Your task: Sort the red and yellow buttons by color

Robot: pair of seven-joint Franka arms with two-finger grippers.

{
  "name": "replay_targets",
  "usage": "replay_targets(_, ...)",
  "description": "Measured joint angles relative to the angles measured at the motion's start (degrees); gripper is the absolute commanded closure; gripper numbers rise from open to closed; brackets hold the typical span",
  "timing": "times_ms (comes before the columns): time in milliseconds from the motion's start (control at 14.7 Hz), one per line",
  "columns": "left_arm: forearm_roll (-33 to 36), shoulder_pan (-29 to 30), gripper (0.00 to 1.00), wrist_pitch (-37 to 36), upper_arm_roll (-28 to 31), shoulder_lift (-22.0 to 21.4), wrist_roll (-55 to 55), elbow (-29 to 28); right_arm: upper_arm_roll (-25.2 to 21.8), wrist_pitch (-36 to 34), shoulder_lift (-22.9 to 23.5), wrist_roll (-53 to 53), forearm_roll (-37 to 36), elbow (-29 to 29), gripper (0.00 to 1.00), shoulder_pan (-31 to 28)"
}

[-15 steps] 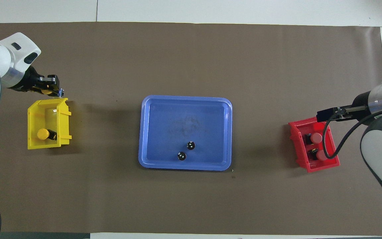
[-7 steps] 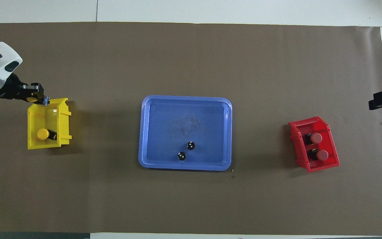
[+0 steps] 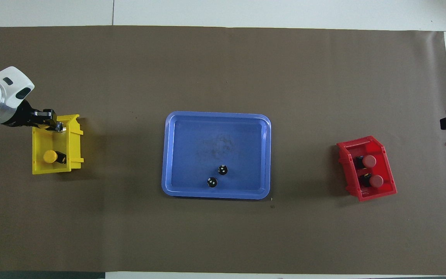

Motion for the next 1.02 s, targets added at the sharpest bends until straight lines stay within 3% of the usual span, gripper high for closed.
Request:
replay_targets(340, 0.0, 0.89, 0.96, 5.15, -0.01, 0.0, 0.01, -4.31, -0.54, -0.15, 0.0, 0.0, 0.01, 0.05, 0.0, -0.07)
replay_targets(476, 0.0, 0.97, 0.55, 6.92, -0.01, 0.11, 0.02, -5.59, -0.5, -0.5, 0.0, 0.0, 0.01, 0.14, 0.0, 0.01)
replay_targets(544, 0.0, 0.98, 0.47, 7.35, -0.02, 0.22, 0.02, -5.88, -0.46, -0.71, 0.0, 0.0, 0.01, 0.19, 0.0, 0.03)
replay_targets(748, 0.0, 0.99, 0.35, 7.13, -0.03, 0.2, 0.05, -5.74, -0.39, -0.77, 0.0, 0.01, 0.02, 0.21, 0.0, 0.09)
replay_targets(1020, 0.0, 0.99, 0.3, 0.13, -0.31, -1.06, 0.1, -1.66, -0.33, -0.77, 0.0, 0.25, 0.02, 0.21, 0.0, 0.58)
